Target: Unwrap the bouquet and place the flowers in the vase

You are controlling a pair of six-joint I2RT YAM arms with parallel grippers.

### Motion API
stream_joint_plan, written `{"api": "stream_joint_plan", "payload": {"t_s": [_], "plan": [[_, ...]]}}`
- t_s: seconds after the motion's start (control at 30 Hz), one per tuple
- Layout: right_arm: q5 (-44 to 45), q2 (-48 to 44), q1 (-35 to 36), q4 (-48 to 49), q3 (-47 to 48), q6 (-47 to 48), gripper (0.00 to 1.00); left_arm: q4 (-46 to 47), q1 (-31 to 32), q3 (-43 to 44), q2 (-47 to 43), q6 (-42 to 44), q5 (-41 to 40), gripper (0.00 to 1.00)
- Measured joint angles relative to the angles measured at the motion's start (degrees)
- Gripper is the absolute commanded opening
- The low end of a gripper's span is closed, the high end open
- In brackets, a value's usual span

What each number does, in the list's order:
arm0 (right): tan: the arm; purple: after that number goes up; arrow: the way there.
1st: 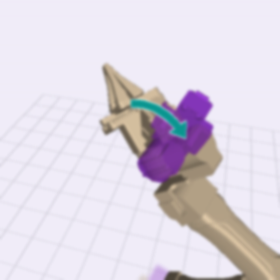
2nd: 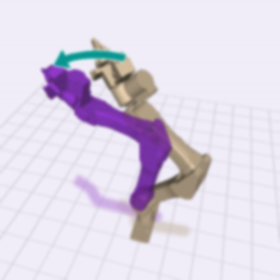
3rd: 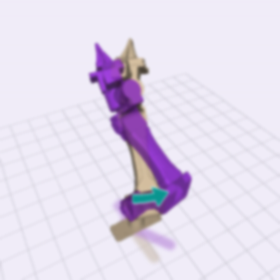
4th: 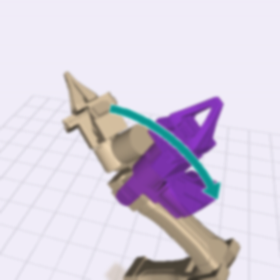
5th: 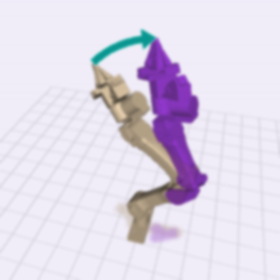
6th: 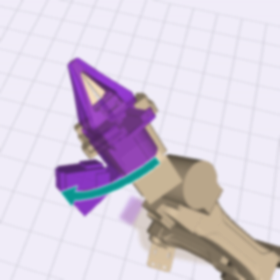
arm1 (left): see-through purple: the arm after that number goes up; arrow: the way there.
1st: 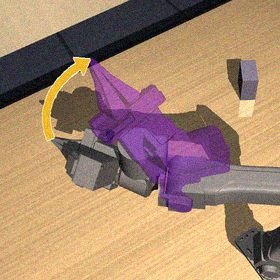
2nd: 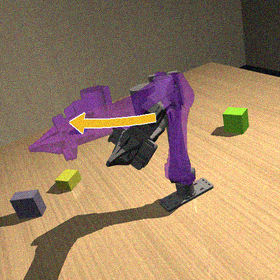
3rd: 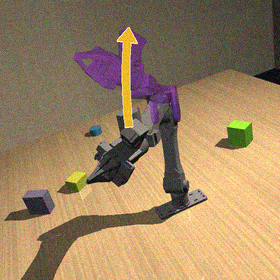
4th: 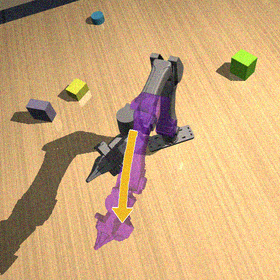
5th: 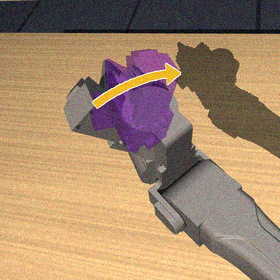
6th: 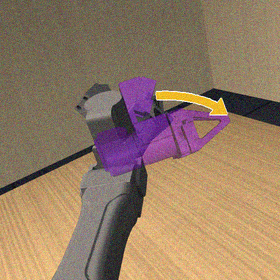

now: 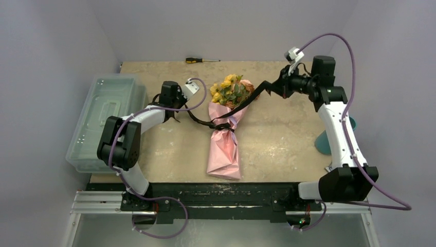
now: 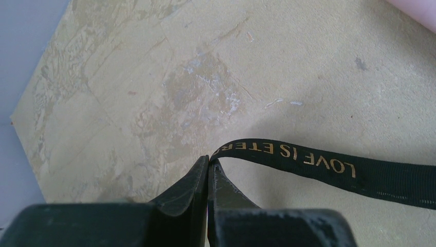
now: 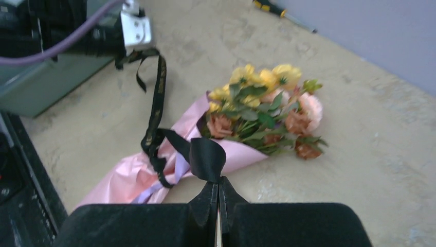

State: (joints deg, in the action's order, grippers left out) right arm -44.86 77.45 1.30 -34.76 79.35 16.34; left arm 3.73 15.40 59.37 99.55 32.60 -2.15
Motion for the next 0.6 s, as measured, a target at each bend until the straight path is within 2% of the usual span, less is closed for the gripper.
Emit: {"api": "stream_joint_plan", "payload": {"t_s": [0.27,0.6], "plan": [[2.71,0.15,-6.47,7.52,8.87,-11.32,0.00,0.00,0.00,0.00,0.00,0.00,0.26,0.00],[17.11,-0.83,-10.21,12.48,10.86,-14.64,0.00,0.00,0.00,0.00,0.00,-0.04,0.48,0.00]]}}
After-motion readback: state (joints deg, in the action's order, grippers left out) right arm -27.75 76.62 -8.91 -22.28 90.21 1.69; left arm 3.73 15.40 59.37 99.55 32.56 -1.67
